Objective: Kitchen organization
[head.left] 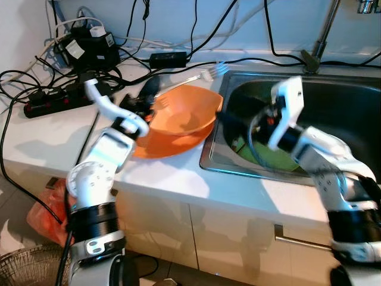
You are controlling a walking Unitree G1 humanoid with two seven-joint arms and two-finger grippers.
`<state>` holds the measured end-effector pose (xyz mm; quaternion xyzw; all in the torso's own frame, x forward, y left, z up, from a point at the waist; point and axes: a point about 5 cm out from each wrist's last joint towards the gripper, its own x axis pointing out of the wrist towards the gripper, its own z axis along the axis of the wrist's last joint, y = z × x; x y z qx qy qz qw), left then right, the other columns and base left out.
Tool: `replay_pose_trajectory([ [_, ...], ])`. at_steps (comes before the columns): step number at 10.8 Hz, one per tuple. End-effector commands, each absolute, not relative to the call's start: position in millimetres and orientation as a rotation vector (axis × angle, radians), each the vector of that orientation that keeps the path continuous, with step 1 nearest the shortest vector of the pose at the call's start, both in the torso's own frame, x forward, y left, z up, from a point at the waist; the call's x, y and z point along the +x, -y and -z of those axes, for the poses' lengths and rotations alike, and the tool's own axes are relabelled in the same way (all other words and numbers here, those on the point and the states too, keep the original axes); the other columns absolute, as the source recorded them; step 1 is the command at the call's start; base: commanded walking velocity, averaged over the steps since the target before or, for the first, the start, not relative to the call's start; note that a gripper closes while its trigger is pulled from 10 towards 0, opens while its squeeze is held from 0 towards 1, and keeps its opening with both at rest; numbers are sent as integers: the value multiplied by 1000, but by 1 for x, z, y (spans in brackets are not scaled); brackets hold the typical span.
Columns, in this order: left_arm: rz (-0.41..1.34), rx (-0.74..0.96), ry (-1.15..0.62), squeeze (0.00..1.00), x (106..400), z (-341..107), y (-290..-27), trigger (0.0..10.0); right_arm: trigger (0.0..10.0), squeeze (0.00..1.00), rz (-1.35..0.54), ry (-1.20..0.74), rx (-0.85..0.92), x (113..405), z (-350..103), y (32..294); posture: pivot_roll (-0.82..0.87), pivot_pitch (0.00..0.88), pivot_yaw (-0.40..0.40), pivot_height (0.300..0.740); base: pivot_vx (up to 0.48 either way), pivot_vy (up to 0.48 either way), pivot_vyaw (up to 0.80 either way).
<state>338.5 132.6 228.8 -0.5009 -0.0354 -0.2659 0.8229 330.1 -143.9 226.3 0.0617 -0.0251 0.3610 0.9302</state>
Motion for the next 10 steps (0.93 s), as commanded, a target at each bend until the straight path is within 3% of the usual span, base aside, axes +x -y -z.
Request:
replay_pose_trajectory([
  [1,620,-1051,90,0,341,-237,-124,0,10000,0,-713,63,215,334,-235,142,79,18,130,740,0,0,0],
  [4,678,-1057,58,0,347,-234,-107,0,10000,0,-643,65,512,341,-238,133,60,17,135,740,0,0,0],
  [10,762,-1084,26,0,336,-228,-100,0,10000,0,-573,113,762,349,-248,125,65,24,135,740,0,0,0],
])
